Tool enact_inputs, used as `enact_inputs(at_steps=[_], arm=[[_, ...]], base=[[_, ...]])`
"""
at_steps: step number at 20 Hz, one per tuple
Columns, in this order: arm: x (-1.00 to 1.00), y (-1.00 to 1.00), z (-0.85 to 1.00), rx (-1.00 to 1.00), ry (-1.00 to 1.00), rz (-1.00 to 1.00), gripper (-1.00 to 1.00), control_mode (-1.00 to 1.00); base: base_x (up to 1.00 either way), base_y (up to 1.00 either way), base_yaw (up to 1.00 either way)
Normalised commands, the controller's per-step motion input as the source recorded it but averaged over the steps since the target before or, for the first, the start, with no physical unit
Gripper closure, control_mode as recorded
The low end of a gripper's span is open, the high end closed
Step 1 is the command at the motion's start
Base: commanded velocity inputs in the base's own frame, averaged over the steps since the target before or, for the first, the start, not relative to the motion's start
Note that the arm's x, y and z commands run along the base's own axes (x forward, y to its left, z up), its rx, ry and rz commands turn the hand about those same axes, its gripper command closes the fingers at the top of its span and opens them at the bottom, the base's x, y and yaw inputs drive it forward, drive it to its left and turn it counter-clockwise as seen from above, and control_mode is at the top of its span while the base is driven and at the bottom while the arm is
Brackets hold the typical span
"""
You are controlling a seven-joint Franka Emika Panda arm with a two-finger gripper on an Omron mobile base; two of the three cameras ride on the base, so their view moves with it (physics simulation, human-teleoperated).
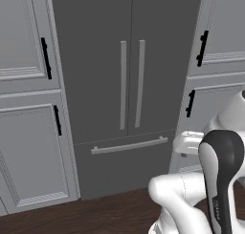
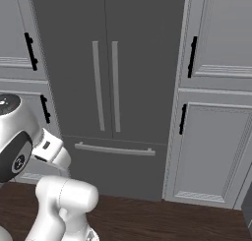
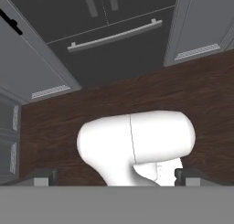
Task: Grab a lemon wedge from the fridge and one ice cube from the ice bowl, and put them in the glass of lemonade.
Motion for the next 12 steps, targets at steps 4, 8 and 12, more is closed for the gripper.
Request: enact_inputs(at_steps=[4, 8, 12], arm=[[0.00, 0.00, -0.01, 0.00, 0.00, 0.01, -1.00, -1.00], [0.00, 0.00, 0.00, 0.00, 0.00, 0.03, -1.00, -1.00], [0.00, 0.00, 0.00, 0.00, 0.00, 0.00, -1.00, -1.00]], base=[[0.00, 0.00, 0.02], [0.00, 0.00, 0.00], [0.00, 0.00, 0.00]])
